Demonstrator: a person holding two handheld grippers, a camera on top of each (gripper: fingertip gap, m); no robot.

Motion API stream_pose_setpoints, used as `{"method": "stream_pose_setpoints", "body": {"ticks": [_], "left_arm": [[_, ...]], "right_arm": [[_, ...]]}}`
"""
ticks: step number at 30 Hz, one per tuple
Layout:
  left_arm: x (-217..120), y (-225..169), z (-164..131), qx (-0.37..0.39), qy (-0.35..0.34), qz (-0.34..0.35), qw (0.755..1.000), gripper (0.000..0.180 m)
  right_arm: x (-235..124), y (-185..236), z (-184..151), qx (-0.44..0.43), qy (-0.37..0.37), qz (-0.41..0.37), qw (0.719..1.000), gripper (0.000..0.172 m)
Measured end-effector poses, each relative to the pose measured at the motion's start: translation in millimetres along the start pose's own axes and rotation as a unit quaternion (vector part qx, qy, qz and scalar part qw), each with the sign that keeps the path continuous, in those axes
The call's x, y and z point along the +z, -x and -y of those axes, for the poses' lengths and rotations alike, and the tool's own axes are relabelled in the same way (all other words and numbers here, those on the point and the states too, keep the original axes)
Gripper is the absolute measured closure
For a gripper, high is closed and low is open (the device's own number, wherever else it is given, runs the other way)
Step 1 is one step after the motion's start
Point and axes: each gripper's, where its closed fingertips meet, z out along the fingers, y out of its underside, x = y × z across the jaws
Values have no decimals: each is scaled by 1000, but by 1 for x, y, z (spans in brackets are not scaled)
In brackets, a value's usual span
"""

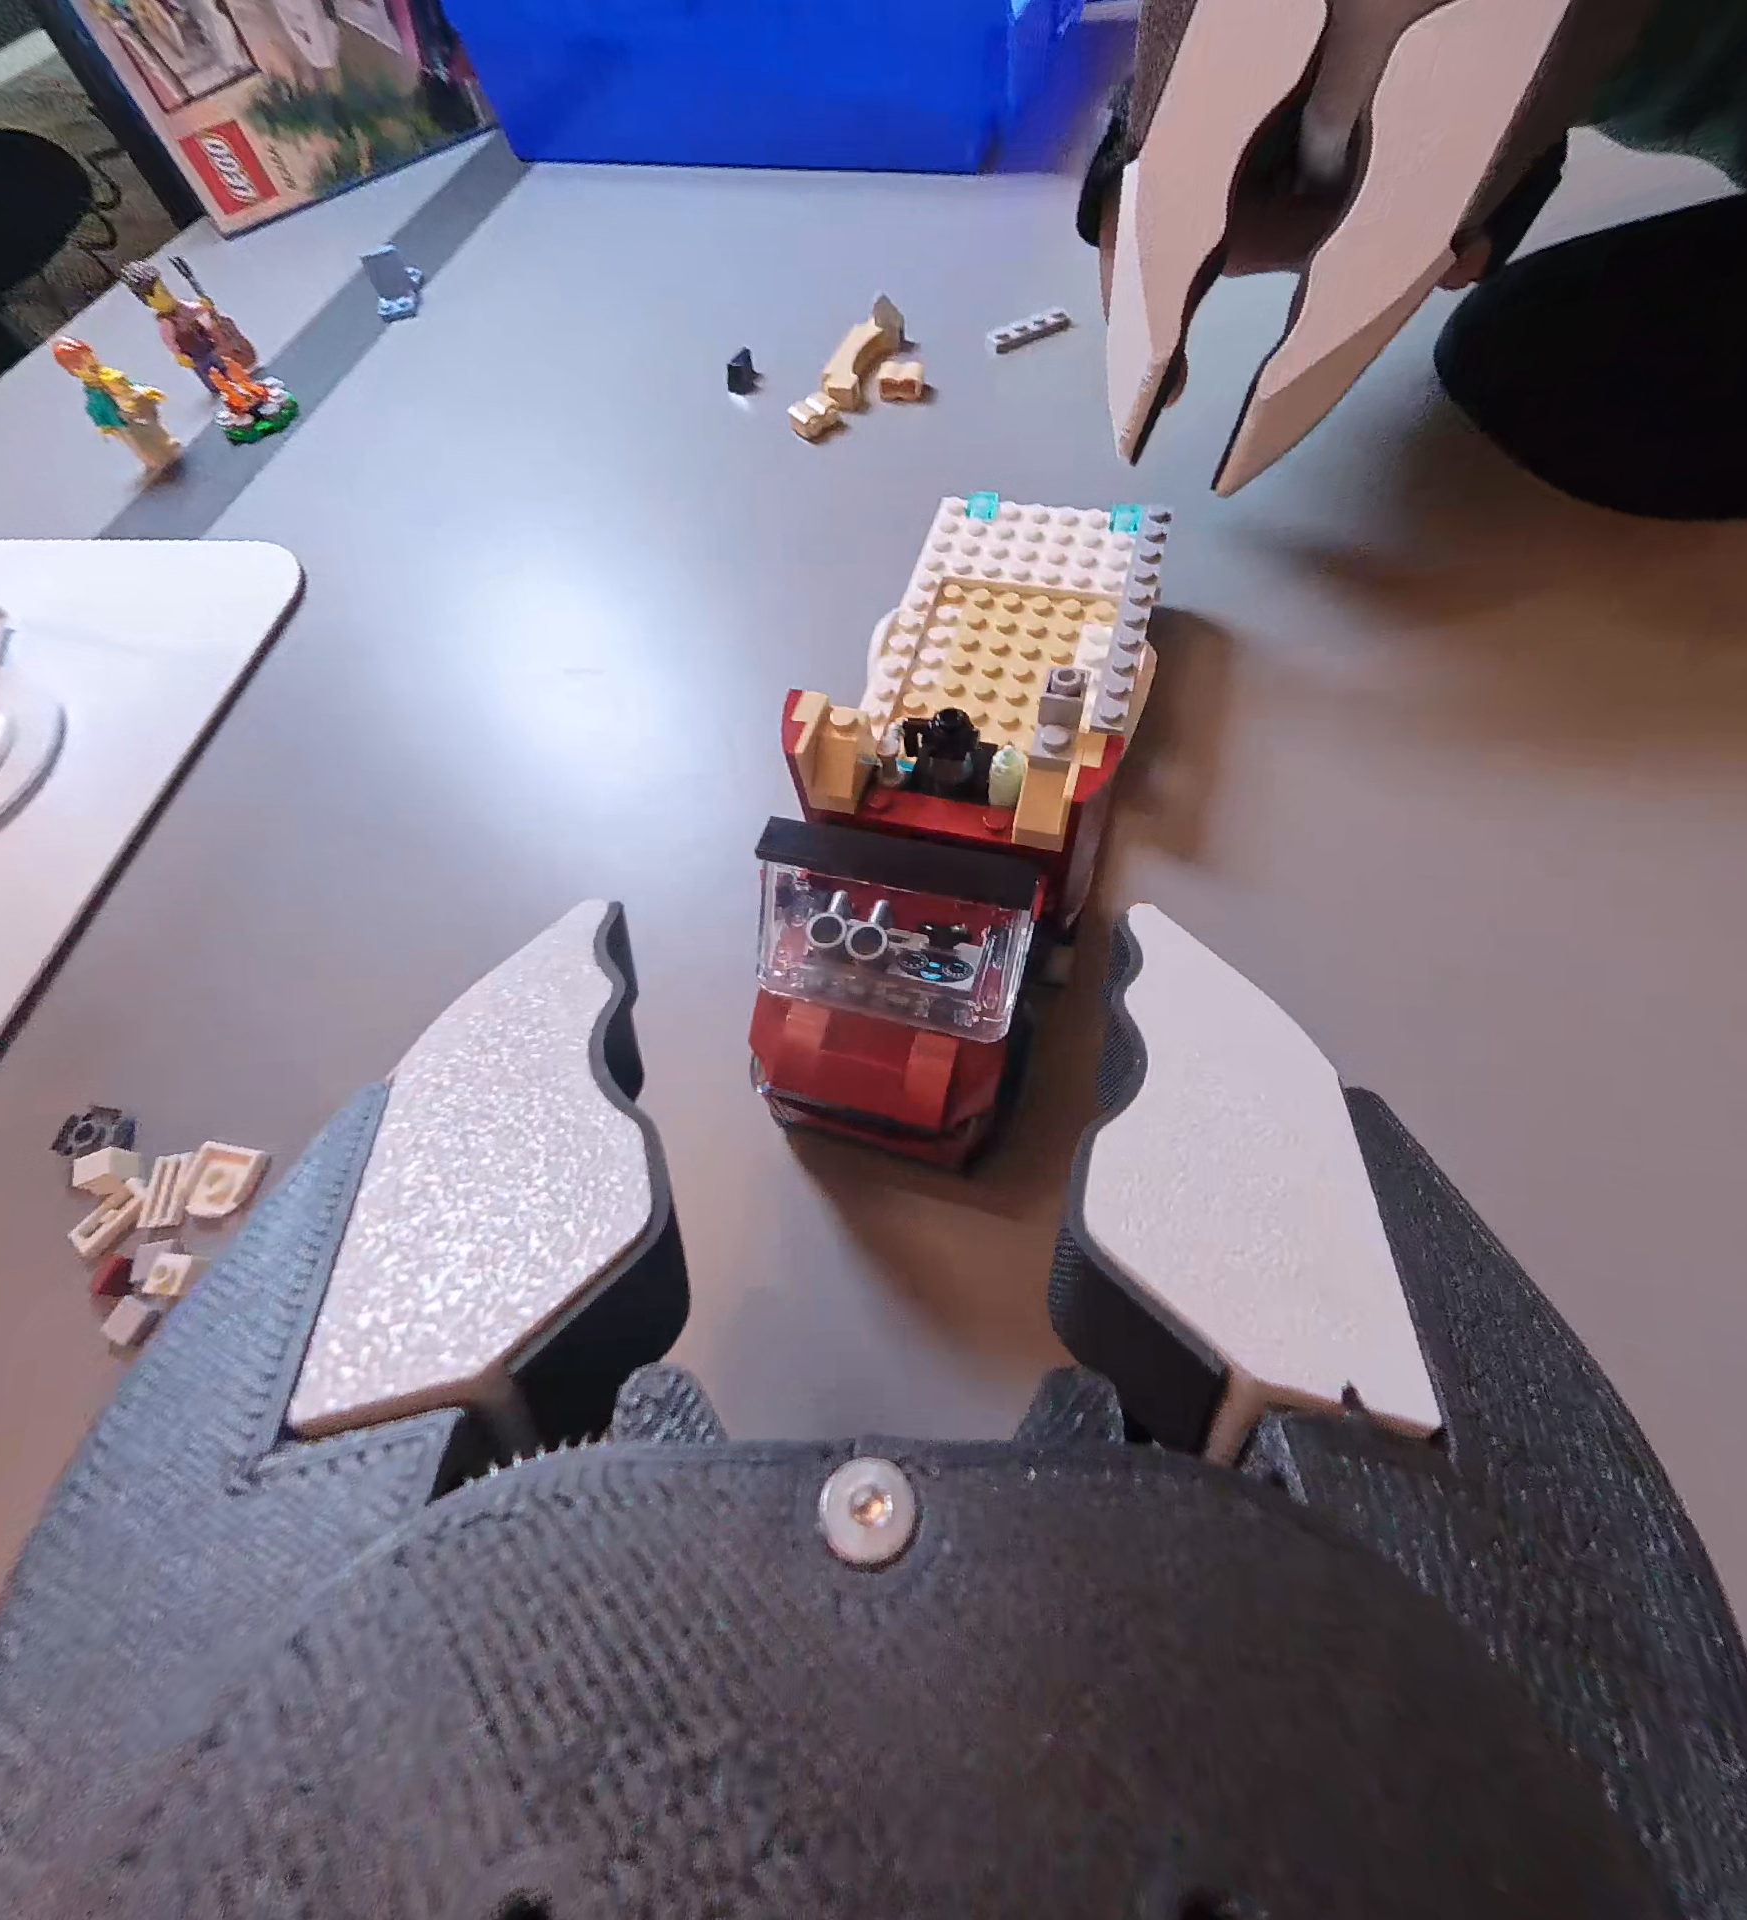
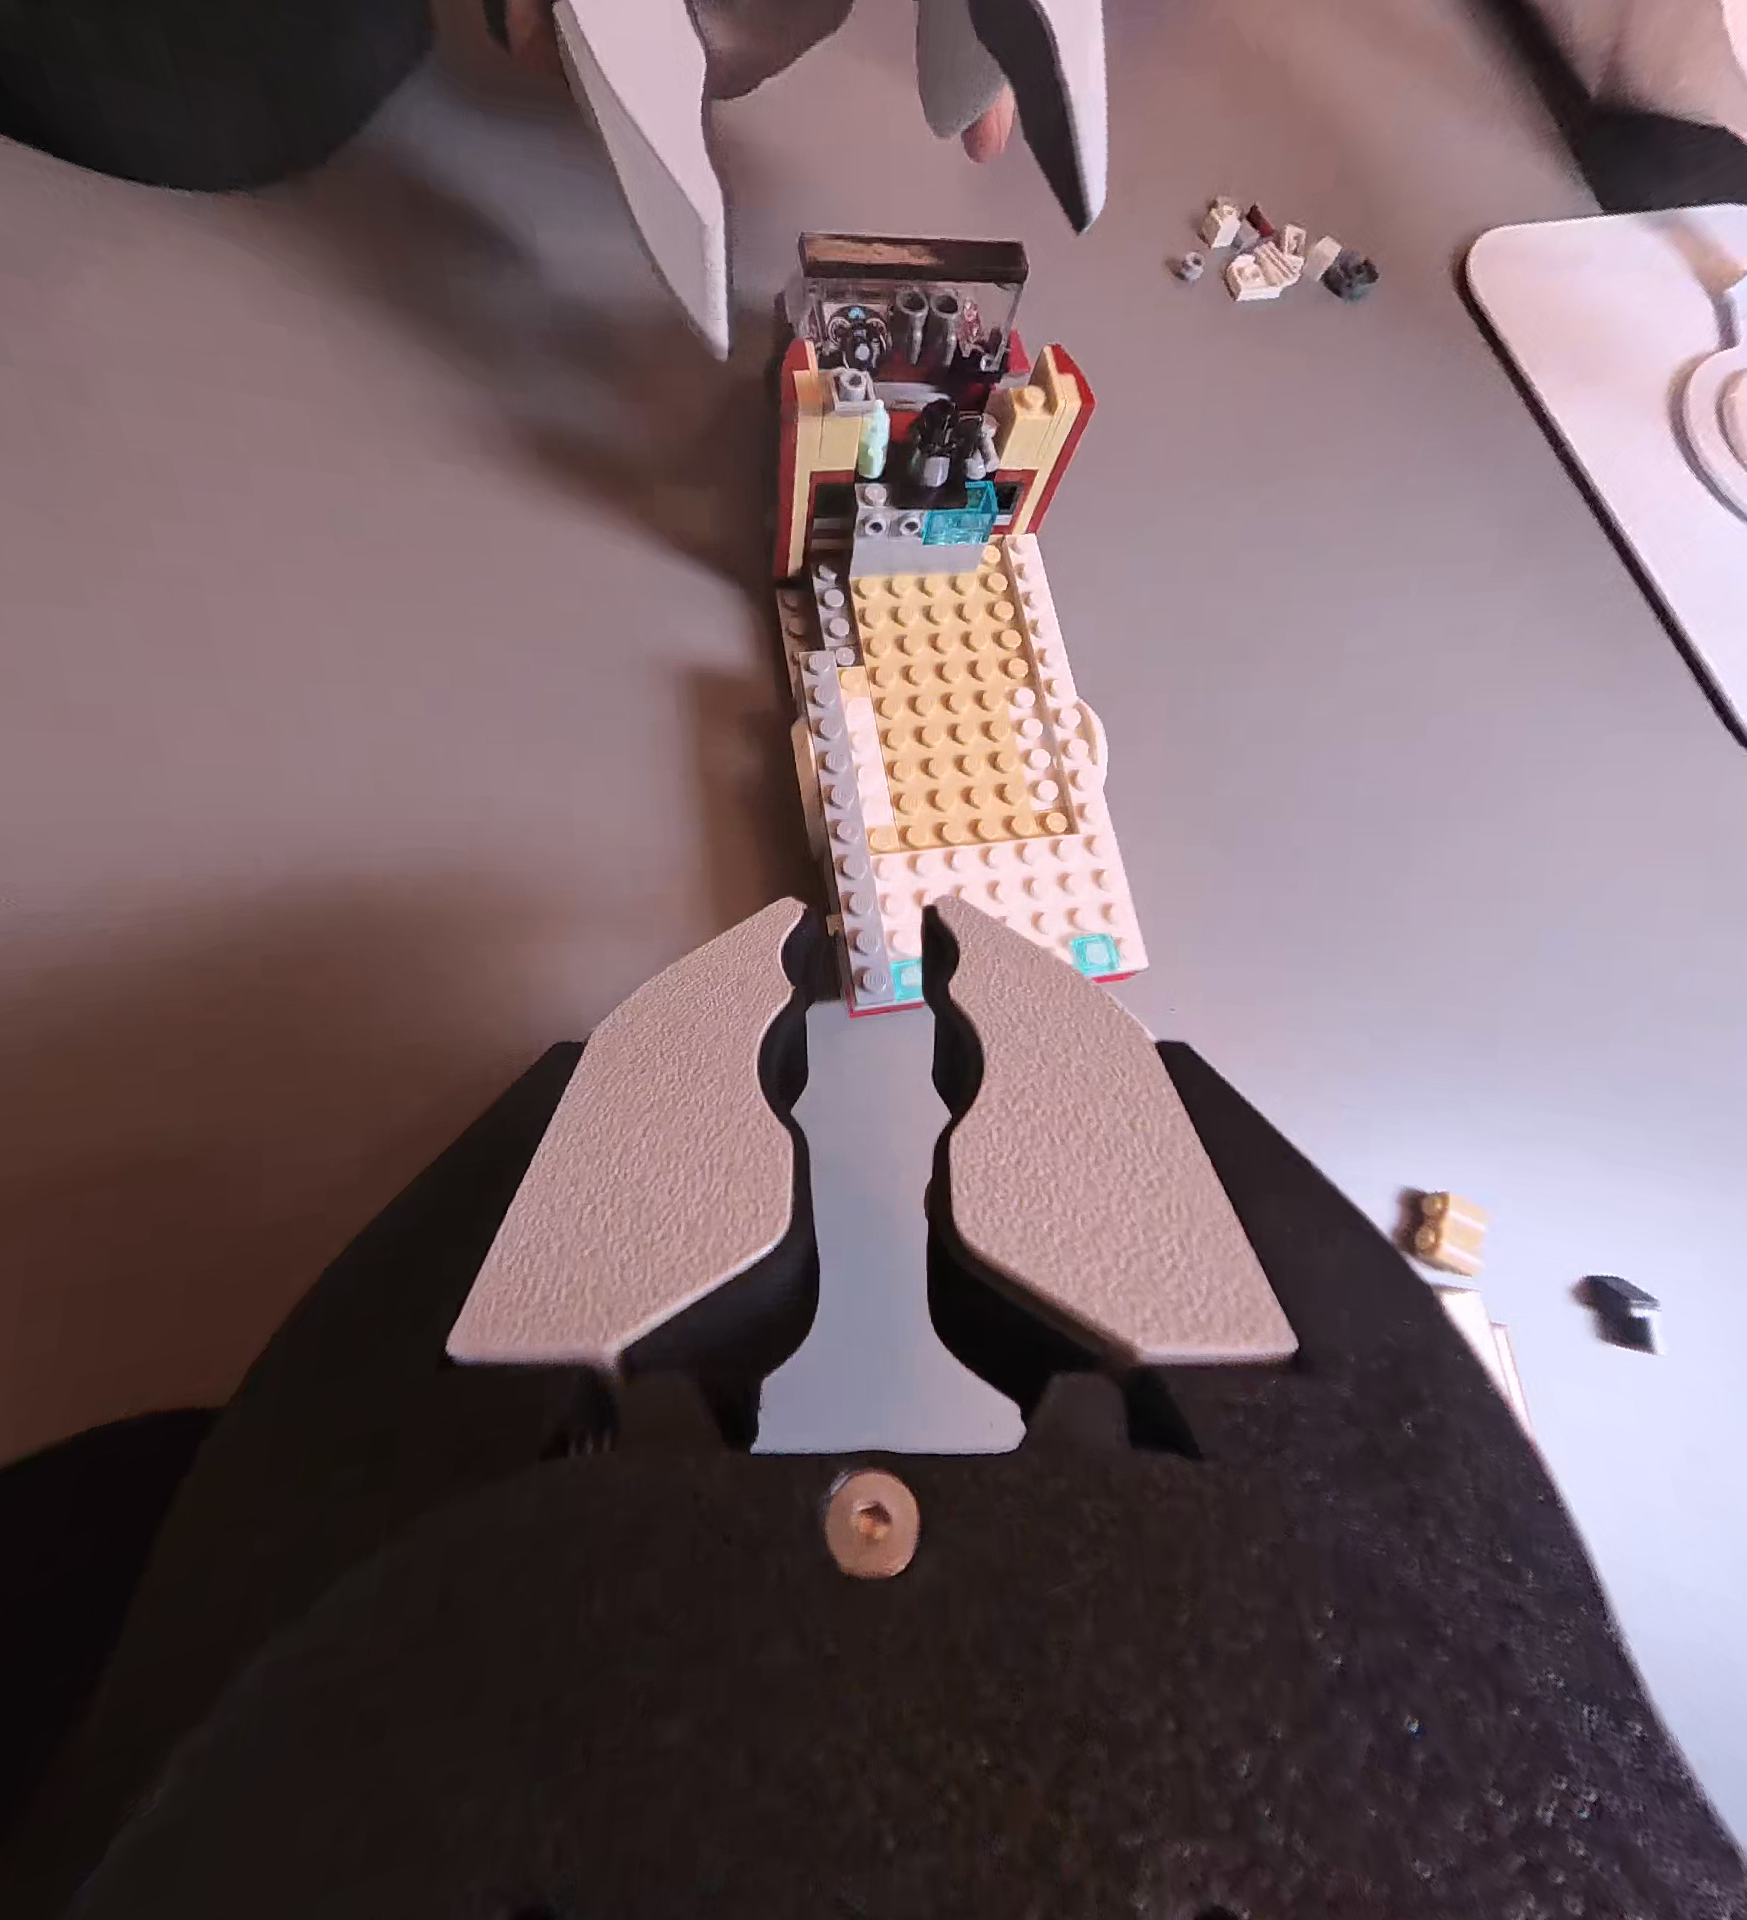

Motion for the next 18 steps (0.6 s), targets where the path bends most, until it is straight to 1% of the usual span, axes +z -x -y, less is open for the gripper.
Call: {"method": "stream_pose_setpoints", "body": {"ticks": [3,5,8,11,13,16,18], "left_arm": [[4,-1,-6,10,14,-2,1000,99],[6,1,-12,29,29,6,999,107],[6,2,-14,44,32,9,998,119],[2,8,-15,54,40,22,998,117],[-5,15,-9,53,29,36,998,116],[-18,31,2,49,9,77,996,126],[-25,39,9,47,-3,96,994,126]], "right_arm": [[0,-4,-4,11,-2,6,1000,153],[0,-5,-6,12,2,16,1000,152],[3,0,-13,-1,24,40,999,152],[0,-6,-16,-3,26,47,999,153],[-3,-20,-15,14,20,32,999,153],[-3,-35,-15,31,20,21,999,153],[4,-35,-16,37,23,31,999,153]]}}
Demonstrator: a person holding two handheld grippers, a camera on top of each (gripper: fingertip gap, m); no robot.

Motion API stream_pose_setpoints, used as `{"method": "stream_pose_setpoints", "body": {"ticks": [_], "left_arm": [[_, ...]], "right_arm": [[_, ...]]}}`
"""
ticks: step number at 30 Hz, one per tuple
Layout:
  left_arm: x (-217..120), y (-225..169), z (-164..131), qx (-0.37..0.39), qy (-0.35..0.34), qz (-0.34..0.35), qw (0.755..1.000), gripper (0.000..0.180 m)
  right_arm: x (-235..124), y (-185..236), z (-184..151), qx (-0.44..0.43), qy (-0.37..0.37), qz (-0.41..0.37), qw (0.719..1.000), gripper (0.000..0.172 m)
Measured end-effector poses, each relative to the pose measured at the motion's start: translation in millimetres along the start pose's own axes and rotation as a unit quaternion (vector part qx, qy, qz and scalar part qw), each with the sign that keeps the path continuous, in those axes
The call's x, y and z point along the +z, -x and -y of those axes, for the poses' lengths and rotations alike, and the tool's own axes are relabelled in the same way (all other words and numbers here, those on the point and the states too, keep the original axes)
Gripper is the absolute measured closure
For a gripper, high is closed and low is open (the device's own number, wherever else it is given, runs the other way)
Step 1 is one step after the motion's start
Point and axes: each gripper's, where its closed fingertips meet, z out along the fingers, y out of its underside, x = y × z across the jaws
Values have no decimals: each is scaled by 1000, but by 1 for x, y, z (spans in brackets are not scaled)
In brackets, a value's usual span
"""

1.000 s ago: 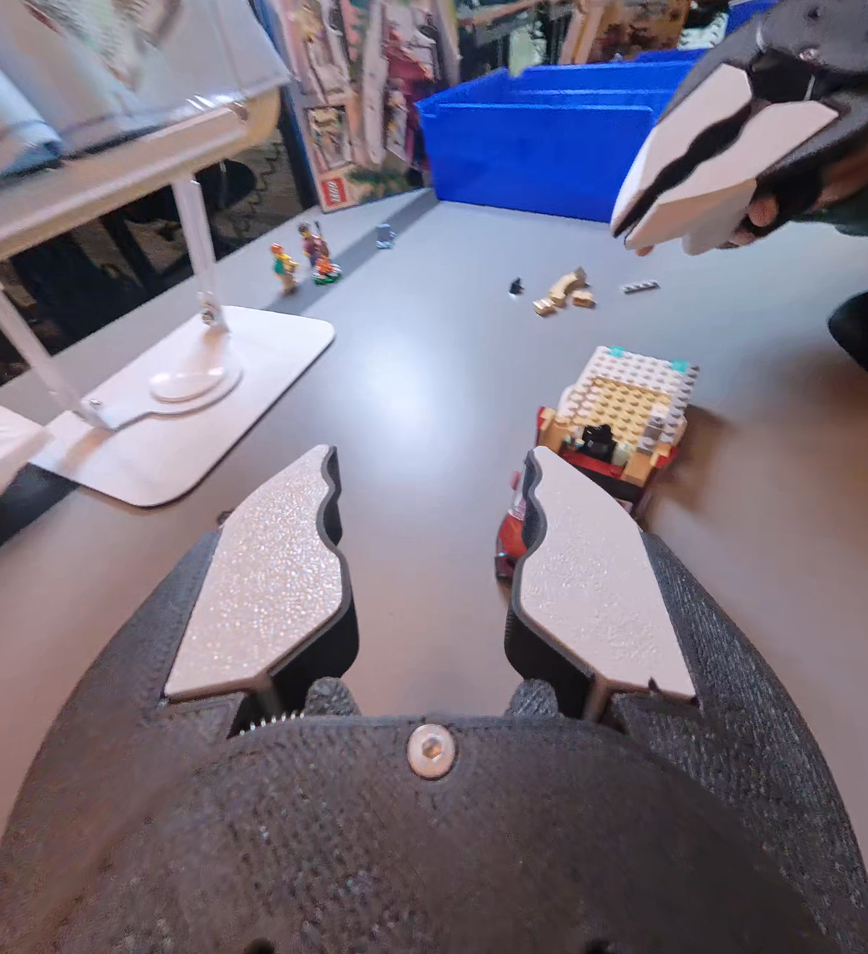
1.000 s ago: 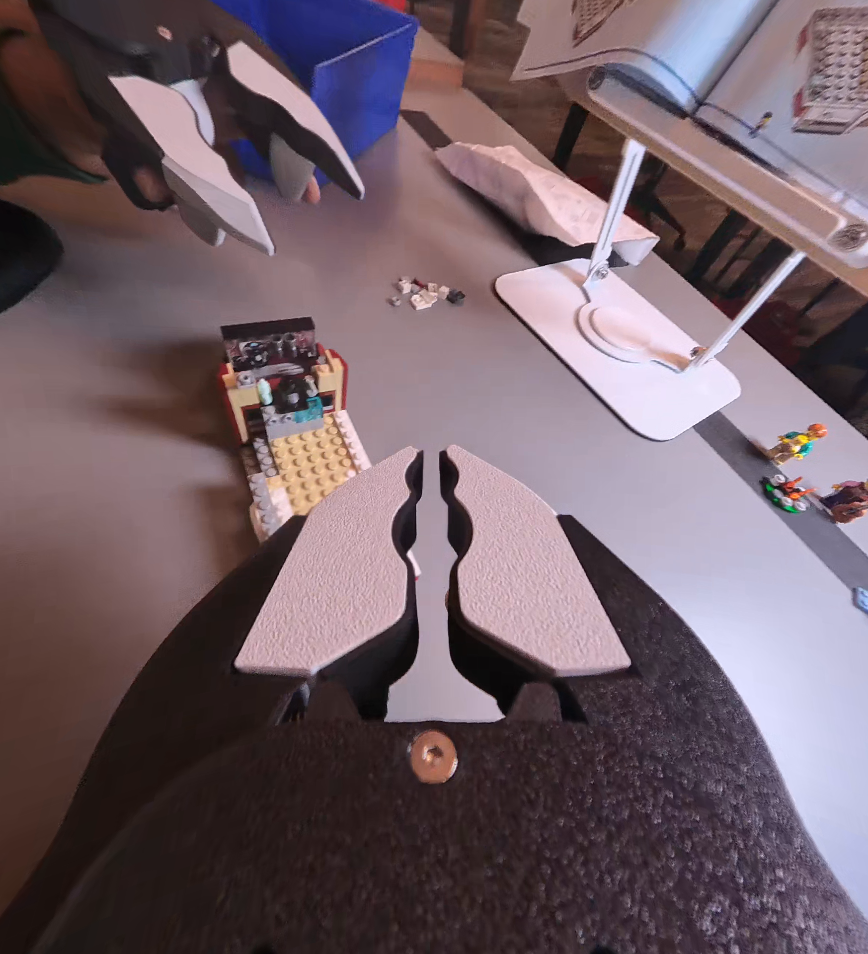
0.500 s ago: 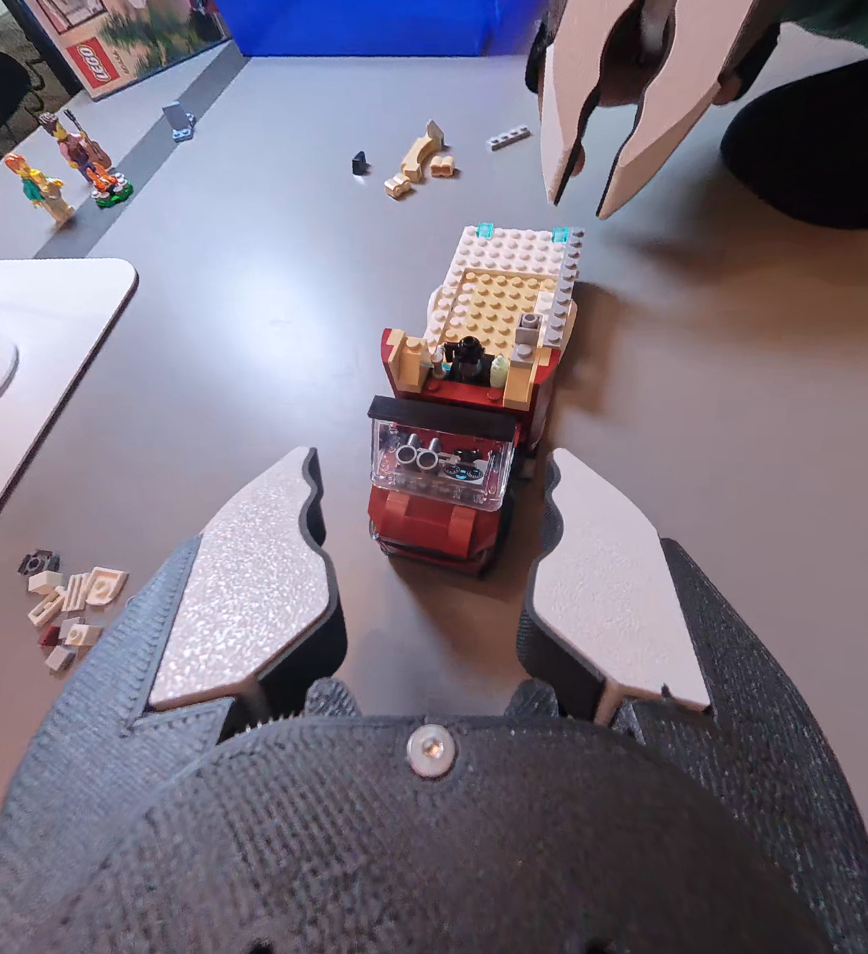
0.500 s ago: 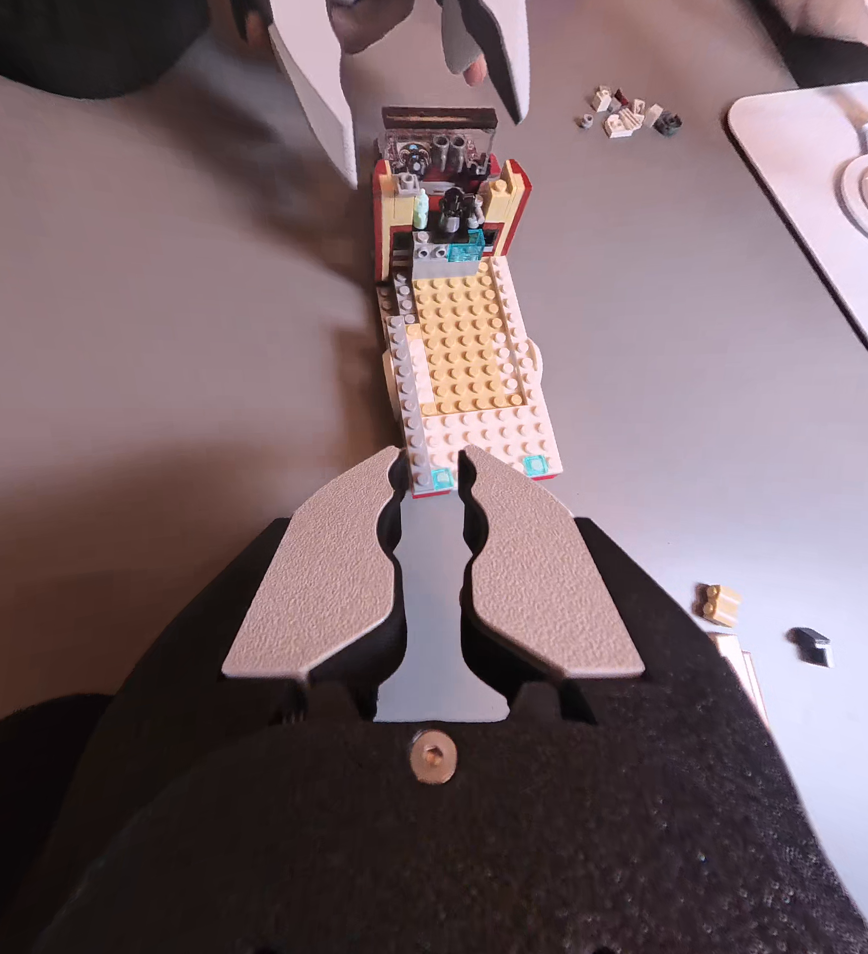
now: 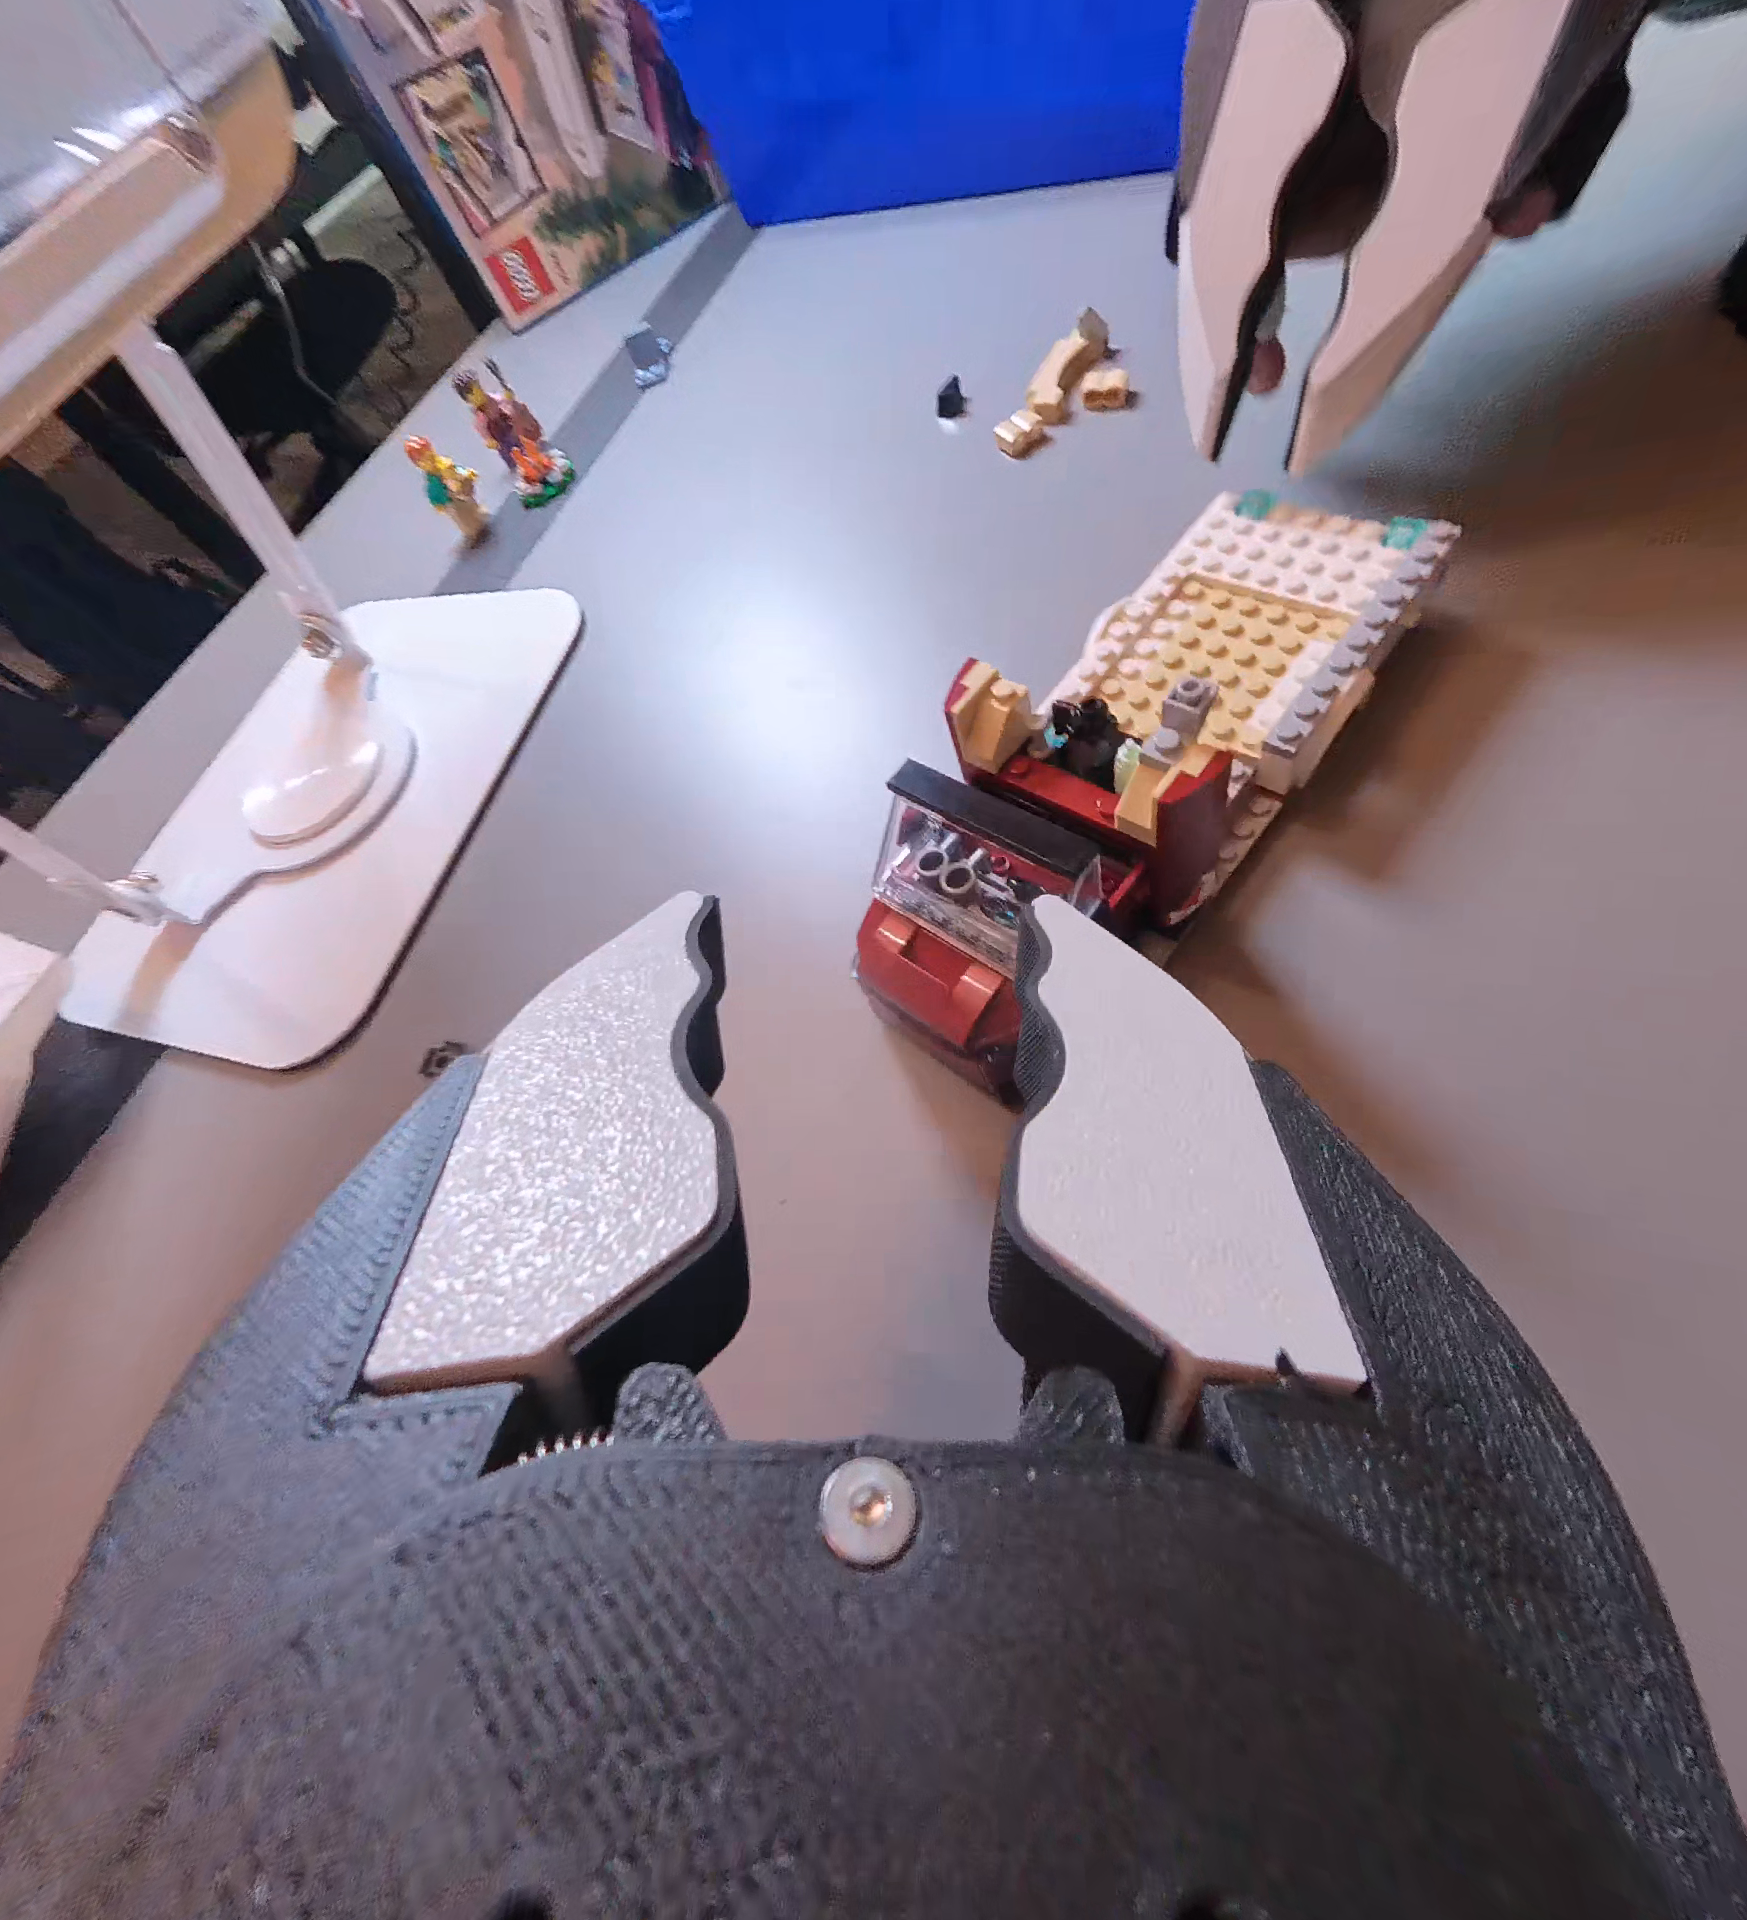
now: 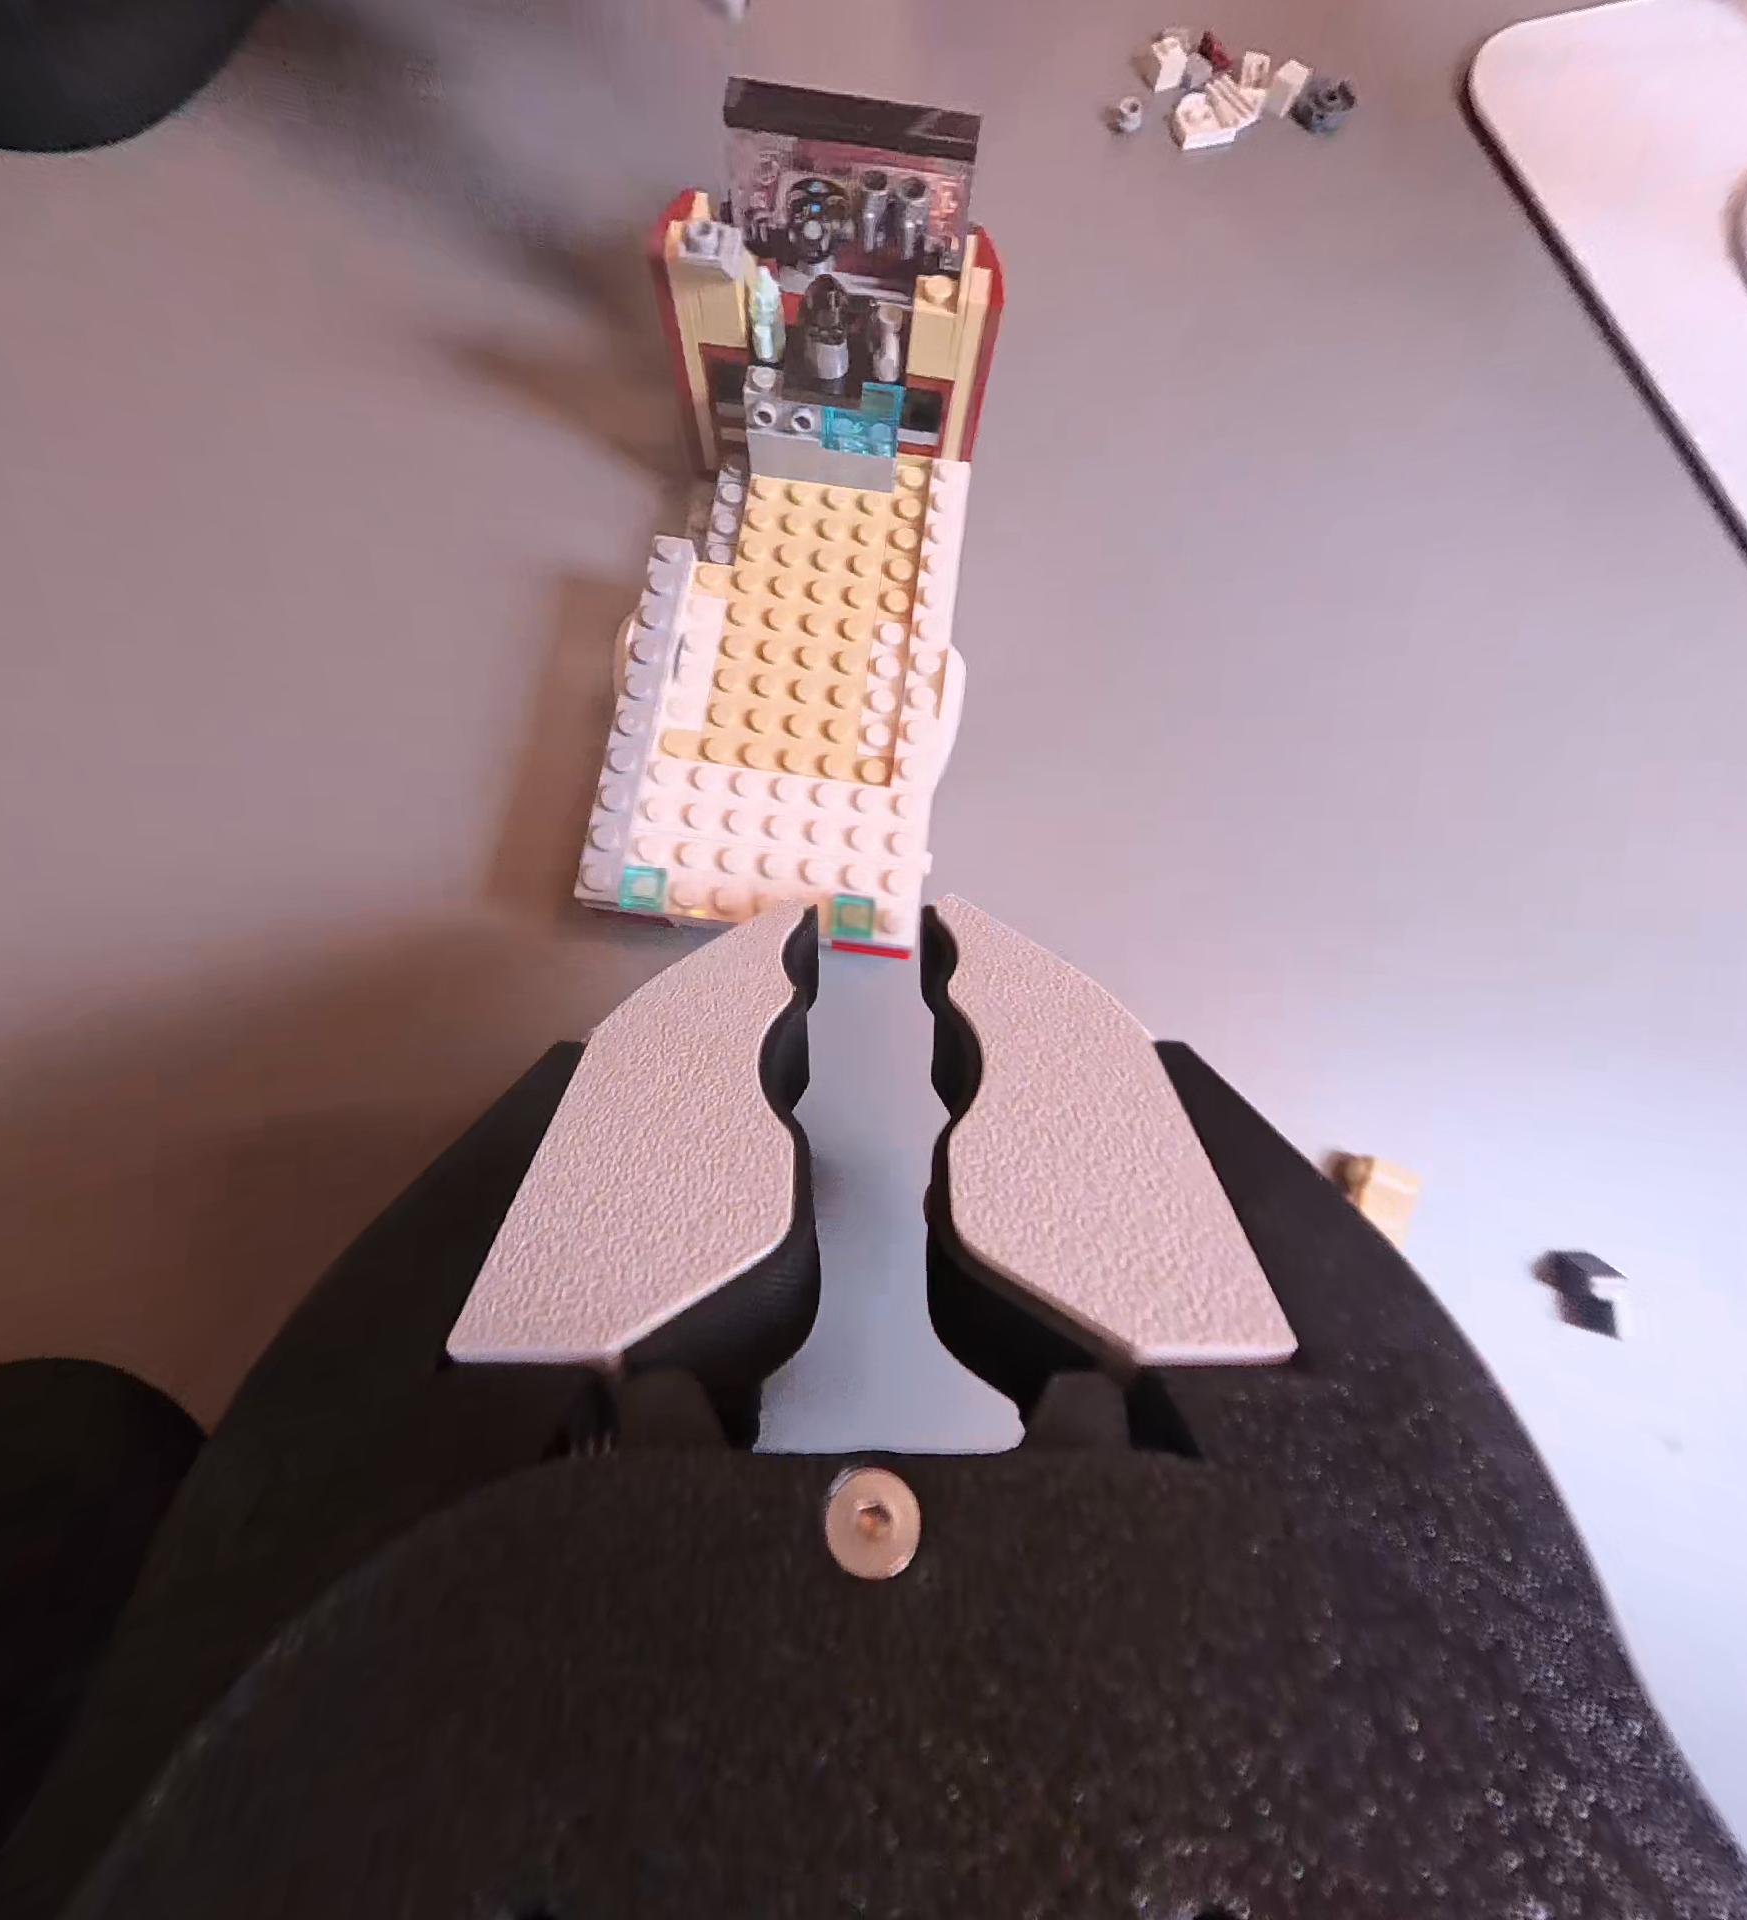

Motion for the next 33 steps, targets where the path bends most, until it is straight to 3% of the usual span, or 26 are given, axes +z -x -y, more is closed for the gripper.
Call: {"method": "stream_pose_setpoints", "body": {"ticks": [3,8,12,15,20,25,33], "left_arm": [[-7,-11,25,0,-38,-8,999,133],[16,-89,62,66,-44,-112,991,145],[48,-139,49,160,32,-160,974,144],[56,-160,35,162,62,-195,965,137],[62,-163,23,166,84,-180,966,138],[63,-157,21,174,68,-161,969,150],[61,-155,20,135,54,-176,974,151]], "right_arm": [[7,9,-1,-6,0,24,1000,153],[8,10,-2,-41,20,41,998,159],[8,33,0,-78,43,87,992,165],[8,51,1,-114,45,102,987,168],[13,60,5,-172,47,112,978,157],[15,60,4,-234,72,114,963,162],[17,63,5,-397,88,32,913,164]]}}
